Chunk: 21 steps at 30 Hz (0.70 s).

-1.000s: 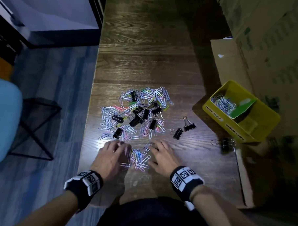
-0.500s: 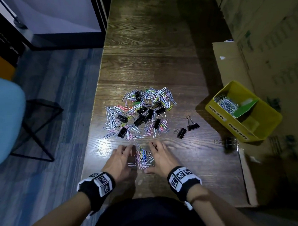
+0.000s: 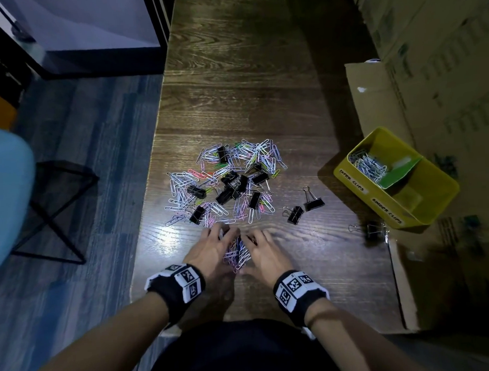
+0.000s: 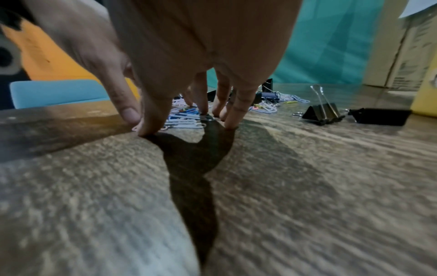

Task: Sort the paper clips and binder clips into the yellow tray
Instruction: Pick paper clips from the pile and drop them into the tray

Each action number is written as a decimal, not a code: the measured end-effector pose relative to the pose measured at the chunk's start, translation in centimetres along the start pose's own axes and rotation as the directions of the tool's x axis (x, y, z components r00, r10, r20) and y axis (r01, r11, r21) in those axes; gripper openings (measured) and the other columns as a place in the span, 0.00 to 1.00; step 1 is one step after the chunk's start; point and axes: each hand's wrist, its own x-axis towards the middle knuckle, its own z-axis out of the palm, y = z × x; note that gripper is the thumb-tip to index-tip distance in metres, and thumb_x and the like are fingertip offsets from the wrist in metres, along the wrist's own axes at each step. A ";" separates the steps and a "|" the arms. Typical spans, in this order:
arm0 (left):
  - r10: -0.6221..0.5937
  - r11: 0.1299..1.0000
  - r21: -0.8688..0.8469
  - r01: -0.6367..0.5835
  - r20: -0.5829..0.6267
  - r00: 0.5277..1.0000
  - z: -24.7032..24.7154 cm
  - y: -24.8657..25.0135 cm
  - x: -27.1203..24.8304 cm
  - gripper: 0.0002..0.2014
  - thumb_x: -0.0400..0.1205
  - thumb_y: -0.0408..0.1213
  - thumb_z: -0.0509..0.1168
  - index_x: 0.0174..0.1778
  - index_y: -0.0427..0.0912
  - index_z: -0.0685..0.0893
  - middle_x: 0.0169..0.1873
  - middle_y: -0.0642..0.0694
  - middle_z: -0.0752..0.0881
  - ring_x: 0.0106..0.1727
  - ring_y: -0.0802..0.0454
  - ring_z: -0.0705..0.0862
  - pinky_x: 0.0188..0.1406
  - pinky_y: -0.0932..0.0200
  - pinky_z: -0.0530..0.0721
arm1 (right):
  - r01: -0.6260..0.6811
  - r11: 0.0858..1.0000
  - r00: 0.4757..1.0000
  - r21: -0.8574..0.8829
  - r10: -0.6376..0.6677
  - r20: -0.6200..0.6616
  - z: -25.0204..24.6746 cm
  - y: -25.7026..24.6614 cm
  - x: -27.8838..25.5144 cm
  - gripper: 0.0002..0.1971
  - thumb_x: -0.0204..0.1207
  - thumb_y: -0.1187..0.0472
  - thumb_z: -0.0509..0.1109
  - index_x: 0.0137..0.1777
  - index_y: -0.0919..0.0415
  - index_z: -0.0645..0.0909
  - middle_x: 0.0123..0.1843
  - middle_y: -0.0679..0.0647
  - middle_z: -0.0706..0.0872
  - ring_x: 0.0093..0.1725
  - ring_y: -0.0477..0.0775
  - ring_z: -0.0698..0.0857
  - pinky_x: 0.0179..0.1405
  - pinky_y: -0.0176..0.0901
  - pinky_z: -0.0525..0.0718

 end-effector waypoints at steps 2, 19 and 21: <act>0.007 0.999 0.035 -0.009 0.039 0.999 -0.1 0.3 0.1 0.35 0.76 0.35 0.70 0.77 0.48 0.62 0.72 0.42 0.64 0.67 0.43 0.68 0.65 0.54 0.75 | 0.013 1.000 1.000 -0.010 -0.013 0.017 -0.1 -0.2 0.3 0.39 0.72 0.46 0.72 0.80 0.59 0.61 0.75 0.59 0.67 0.74 0.61 0.66 0.71 0.57 0.73; 0.076 0.978 -0.197 -0.063 0.060 0.995 0.2 -0.5 0.3 0.10 0.83 0.34 0.61 0.57 0.40 0.82 0.50 0.43 0.85 0.49 0.47 0.84 0.53 0.66 0.79 | -0.150 0.983 0.982 0.104 0.136 0.129 -0.7 -0.8 0.7 0.12 0.80 0.58 0.65 0.56 0.66 0.83 0.51 0.64 0.87 0.51 0.64 0.86 0.52 0.52 0.84; 0.070 0.982 -0.180 -0.062 0.042 0.997 0.0 -0.3 0.5 0.10 0.81 0.34 0.64 0.57 0.40 0.83 0.50 0.45 0.85 0.48 0.48 0.85 0.47 0.73 0.74 | -0.173 0.976 0.981 0.134 0.158 0.117 -0.7 -0.7 0.9 0.12 0.78 0.59 0.67 0.56 0.64 0.84 0.50 0.64 0.87 0.51 0.63 0.87 0.53 0.52 0.85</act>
